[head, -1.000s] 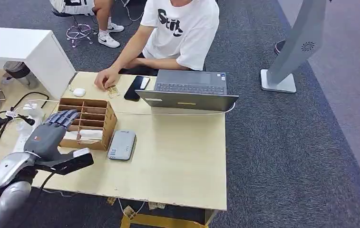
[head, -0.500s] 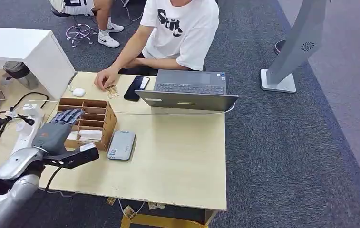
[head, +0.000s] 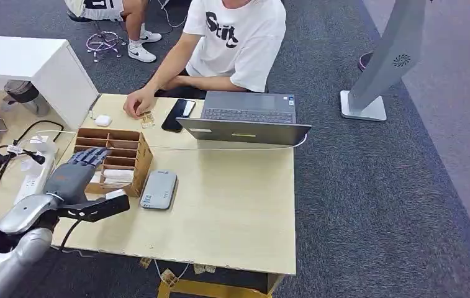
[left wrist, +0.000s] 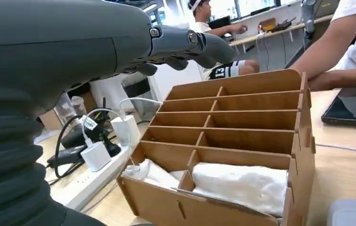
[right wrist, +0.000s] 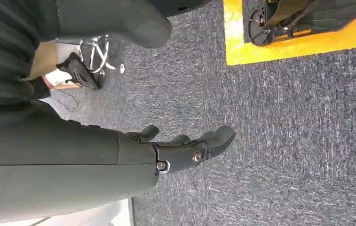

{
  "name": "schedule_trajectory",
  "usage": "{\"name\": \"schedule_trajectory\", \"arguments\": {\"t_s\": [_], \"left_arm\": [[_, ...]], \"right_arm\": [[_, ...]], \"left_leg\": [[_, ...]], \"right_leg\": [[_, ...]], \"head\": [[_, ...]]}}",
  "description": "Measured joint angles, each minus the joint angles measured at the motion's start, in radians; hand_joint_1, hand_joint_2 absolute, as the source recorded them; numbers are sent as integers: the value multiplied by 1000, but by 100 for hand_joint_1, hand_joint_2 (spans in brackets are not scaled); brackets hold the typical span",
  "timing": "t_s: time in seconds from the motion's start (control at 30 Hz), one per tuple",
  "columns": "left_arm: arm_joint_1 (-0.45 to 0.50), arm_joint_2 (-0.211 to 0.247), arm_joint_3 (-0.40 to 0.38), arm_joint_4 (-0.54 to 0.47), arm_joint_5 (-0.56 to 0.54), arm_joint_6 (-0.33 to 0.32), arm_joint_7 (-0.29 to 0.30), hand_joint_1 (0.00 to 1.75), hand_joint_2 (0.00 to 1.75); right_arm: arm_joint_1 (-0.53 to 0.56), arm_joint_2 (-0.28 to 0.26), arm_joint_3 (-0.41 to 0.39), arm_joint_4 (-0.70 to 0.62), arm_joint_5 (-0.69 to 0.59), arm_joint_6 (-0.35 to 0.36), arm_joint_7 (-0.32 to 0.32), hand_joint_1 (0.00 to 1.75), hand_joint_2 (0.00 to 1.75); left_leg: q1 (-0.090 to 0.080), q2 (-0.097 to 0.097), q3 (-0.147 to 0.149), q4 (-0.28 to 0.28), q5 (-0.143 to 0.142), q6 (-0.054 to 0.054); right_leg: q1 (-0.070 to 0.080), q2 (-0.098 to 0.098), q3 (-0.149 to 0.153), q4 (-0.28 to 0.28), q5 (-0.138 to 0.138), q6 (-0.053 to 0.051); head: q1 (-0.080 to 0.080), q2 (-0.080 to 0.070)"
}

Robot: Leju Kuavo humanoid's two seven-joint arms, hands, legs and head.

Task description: Pass the card to the sensor for recognition and then transmit it.

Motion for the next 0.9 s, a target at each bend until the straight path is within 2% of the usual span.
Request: {"name": "schedule_trajectory", "arguments": {"t_s": [0.3, 0.9], "left_arm": [[0, -7, -14, 15, -54, 26, 28, 0, 175], [-9, -35, -30, 65, -64, 26, 30, 0, 175]], "right_arm": [[0, 0, -5, 0, 7, 0, 0, 0, 175], [0, 0, -13, 0, 14, 0, -3, 0, 175]], "left_leg": [[0, 0, 0, 0, 0, 0], [0, 0, 0, 0, 0, 0]], "right_leg": [[0, 0, 0, 0, 0, 0], [0, 0, 0, 0, 0, 0]], "head": [[0, 0], [0, 0]]}}
